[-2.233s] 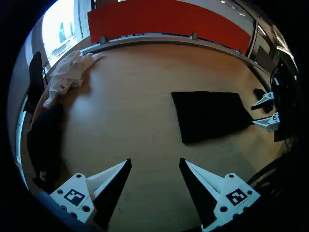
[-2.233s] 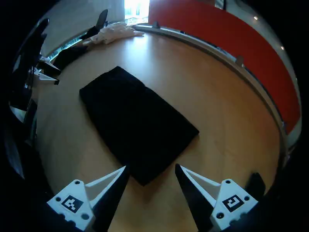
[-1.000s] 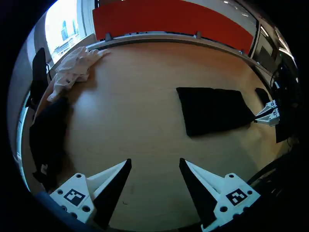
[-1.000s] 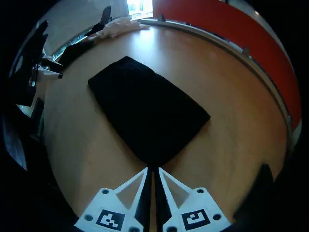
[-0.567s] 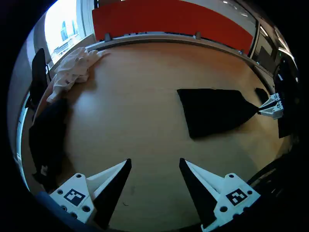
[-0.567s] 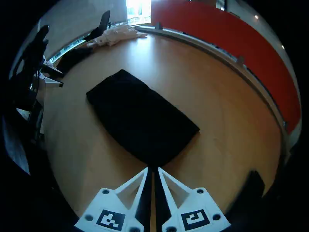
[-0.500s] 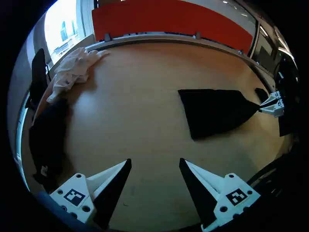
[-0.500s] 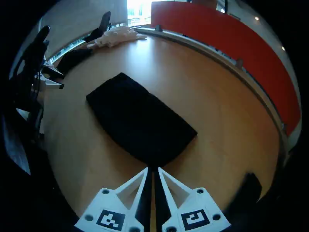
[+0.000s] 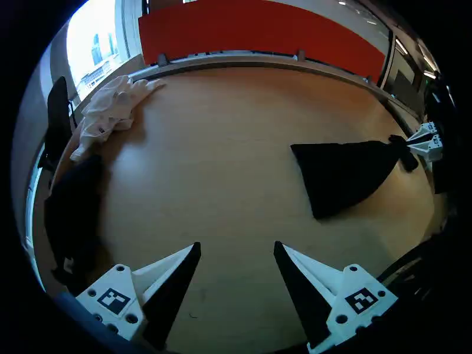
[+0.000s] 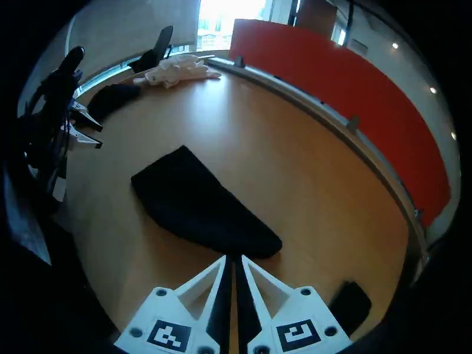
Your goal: Fold towel
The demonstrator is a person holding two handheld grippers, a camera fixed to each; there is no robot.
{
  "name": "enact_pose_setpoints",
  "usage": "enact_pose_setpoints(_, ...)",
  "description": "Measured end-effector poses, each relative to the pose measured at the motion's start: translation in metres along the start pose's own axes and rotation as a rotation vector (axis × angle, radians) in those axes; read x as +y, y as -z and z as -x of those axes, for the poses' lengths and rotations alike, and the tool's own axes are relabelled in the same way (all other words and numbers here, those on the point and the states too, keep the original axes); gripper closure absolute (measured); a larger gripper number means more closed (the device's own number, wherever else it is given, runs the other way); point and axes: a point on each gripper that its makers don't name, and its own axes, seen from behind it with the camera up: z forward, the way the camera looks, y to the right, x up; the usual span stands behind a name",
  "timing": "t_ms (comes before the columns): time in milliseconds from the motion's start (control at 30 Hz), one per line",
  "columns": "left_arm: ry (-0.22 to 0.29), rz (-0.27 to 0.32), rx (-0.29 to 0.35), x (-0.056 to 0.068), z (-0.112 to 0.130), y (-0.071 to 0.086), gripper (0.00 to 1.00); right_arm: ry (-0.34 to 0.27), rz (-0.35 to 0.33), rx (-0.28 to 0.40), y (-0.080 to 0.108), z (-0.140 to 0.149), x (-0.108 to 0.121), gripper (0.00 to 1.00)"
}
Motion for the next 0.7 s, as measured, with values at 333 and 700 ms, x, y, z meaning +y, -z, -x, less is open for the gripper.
enact_pose_setpoints(333, -0.003, 0.0, 0.003, 0.002, -0.004, -0.001, 0.08, 0.018, 0.031, 0.019, 0.017, -0.01, 0.014, 0.95)
enact_pose_setpoints(700, -0.003, -0.002, 0.004, 0.002, -0.006, -0.002, 0.08, 0.053, 0.067, 0.029, 0.041, -0.019, 0.03, 0.95)
